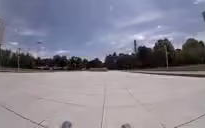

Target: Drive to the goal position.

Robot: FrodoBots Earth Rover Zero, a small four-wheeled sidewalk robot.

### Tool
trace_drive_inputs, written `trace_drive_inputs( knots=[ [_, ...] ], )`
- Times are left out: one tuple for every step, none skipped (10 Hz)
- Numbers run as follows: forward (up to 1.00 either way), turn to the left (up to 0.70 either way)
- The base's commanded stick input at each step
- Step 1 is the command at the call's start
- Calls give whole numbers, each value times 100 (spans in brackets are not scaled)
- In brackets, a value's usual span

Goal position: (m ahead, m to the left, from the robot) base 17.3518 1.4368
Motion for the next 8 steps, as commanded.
trace_drive_inputs(
  knots=[
    [70, 3],
    [70, 3],
    [70, 2],
    [70, 3],
    [70, 2],
    [70, 3],
    [70, 3],
    [70, 2]
  ],
)
